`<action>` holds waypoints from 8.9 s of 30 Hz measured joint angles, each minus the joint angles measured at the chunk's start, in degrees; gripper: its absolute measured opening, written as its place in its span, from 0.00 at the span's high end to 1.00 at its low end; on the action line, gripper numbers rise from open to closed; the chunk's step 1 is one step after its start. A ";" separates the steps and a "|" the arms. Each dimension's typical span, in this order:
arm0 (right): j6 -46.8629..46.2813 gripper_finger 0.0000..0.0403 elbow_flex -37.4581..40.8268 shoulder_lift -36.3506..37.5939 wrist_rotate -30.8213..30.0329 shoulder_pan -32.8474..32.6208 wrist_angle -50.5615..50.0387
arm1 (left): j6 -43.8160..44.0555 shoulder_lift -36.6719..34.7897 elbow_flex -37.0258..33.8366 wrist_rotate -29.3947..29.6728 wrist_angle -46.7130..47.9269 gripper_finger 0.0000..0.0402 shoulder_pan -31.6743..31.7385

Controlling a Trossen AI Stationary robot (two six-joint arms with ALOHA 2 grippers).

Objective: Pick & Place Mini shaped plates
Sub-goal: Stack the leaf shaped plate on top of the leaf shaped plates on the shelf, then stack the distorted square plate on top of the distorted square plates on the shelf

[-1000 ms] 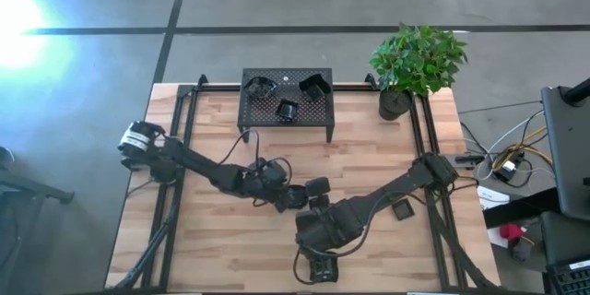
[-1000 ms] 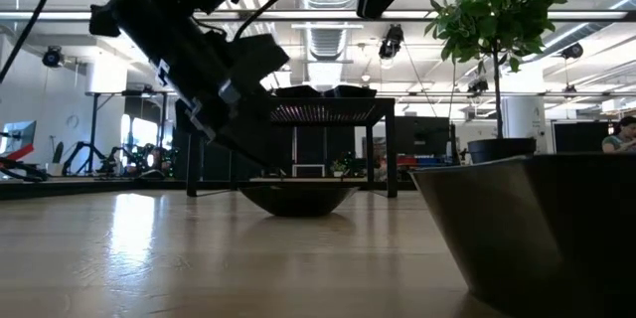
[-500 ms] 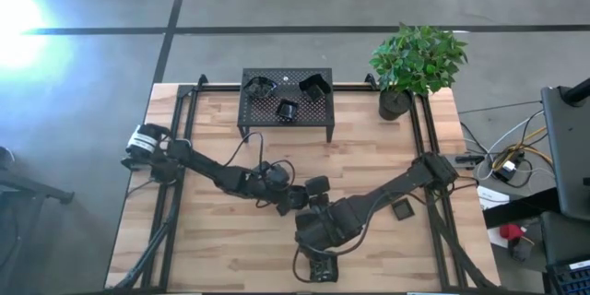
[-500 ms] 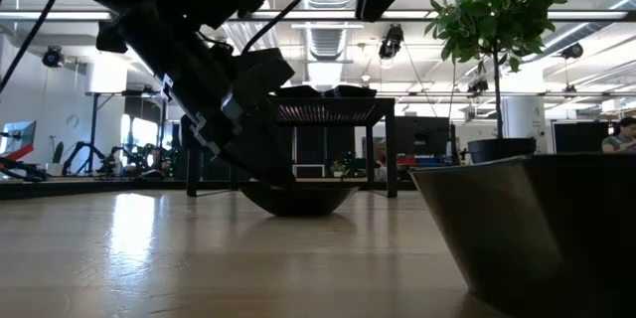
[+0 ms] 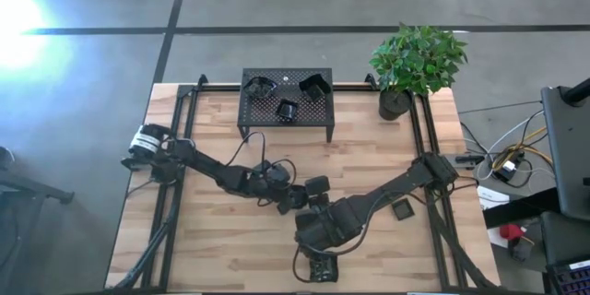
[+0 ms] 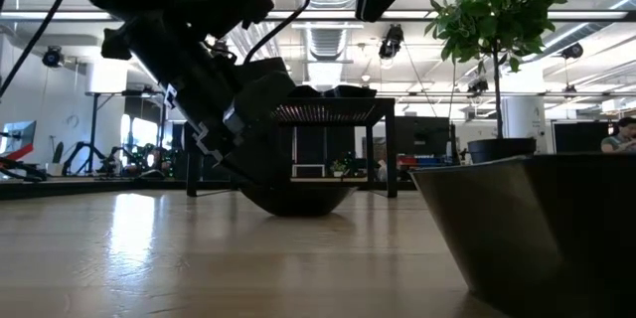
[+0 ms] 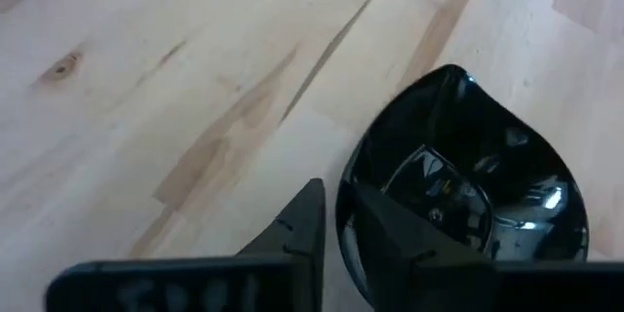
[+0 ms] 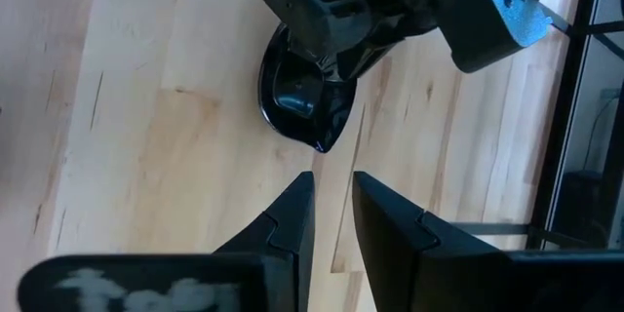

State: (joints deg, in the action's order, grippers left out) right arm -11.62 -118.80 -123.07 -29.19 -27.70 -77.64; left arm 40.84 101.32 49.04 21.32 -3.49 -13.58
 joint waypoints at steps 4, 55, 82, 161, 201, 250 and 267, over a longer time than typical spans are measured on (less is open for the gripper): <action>-0.08 0.83 0.00 0.00 0.00 0.00 0.02 | -0.04 -0.05 0.01 -0.67 -0.12 0.97 0.00; -1.56 0.84 0.04 18.69 -3.47 0.00 1.62 | -25.43 -32.54 21.30 -39.13 39.63 1.00 35.53; -1.75 0.84 0.11 19.85 -6.97 1.68 1.46 | -62.05 -5.74 47.88 -51.43 60.43 1.00 68.91; -8.62 0.84 0.09 19.93 -4.68 -5.65 1.05 | -55.22 -27.34 44.30 -36.35 61.74 0.82 49.75; -17.78 0.84 49.02 19.93 7.46 -12.25 50.95 | -39.47 -27.87 11.28 -4.57 27.14 0.82 -13.67; -18.36 0.97 56.70 11.09 17.26 -10.73 74.57 | -40.39 -27.63 11.34 -4.70 24.08 0.82 -14.08; -21.35 0.98 40.79 19.94 5.19 -6.17 42.88 | -40.69 -29.51 13.78 -4.70 26.81 0.82 -14.12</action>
State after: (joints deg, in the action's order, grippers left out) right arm -32.97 -78.02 -103.13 -24.00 -33.88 -34.76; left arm 0.15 71.81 62.82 16.61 23.33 -27.70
